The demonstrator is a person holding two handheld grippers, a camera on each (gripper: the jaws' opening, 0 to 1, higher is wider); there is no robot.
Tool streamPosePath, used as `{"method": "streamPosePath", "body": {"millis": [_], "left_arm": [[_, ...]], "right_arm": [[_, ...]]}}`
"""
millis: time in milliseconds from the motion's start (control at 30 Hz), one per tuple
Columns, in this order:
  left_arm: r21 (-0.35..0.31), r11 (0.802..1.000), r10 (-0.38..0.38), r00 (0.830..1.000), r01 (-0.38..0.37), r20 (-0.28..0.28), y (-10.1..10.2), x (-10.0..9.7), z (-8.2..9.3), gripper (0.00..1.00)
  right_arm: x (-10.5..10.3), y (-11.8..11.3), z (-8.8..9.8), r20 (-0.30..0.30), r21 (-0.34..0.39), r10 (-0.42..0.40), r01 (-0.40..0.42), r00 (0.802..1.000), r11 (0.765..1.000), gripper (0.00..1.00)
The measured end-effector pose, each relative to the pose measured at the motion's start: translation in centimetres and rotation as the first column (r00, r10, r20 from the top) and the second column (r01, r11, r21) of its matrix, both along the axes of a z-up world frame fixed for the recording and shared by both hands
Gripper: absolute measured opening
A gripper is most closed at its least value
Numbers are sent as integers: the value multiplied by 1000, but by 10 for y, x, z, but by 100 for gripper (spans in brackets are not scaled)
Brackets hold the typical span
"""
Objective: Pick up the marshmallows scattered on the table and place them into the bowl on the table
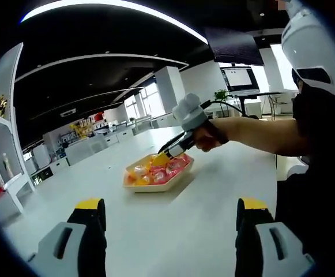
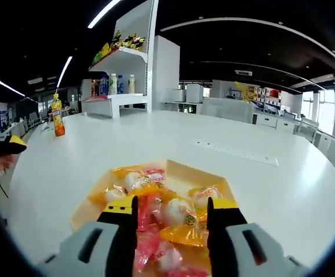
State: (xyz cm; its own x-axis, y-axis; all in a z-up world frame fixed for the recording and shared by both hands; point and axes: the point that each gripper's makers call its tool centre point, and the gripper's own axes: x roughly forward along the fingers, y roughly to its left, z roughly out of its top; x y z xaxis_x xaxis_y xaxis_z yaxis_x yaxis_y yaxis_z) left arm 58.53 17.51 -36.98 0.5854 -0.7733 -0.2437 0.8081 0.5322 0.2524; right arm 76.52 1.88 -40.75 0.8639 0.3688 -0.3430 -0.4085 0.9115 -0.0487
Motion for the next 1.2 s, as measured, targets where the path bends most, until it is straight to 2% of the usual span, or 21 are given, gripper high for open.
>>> {"method": "streamPosePath", "body": {"millis": [200,367,500,733,833,967,1200], "left_arm": [[-2,1000,2,1000,-2,1,0,0,1,93],[0,1000,2,1000,-2,1,1,-1,1,93],[-1,1000,3,1000,-3,7,1,-1,3,93],[1,1000,2,1000,-2,7,1,-3,2,93],[20,1000,-2,1000,2,12,0,-5,0,93],[11,1000,1,1000,-1,5,0,-5,1,94],[24,1000,9,1000,-9,15,2,-6,2,94]], "right_arm": [[0,1,2,19,-37,13,-13,1000,999,61],[1,-1,5,31,-34,9,-8,999,999,65],[0,-3,9,41,-13,0,0,999,1000,67],[0,-9,17,45,67,-39,36,998,997,81],[-1,-9,18,46,73,-38,34,998,997,87],[-4,-6,19,57,73,-21,16,998,997,88],[-8,-8,18,50,68,-22,18,998,998,97]]}}
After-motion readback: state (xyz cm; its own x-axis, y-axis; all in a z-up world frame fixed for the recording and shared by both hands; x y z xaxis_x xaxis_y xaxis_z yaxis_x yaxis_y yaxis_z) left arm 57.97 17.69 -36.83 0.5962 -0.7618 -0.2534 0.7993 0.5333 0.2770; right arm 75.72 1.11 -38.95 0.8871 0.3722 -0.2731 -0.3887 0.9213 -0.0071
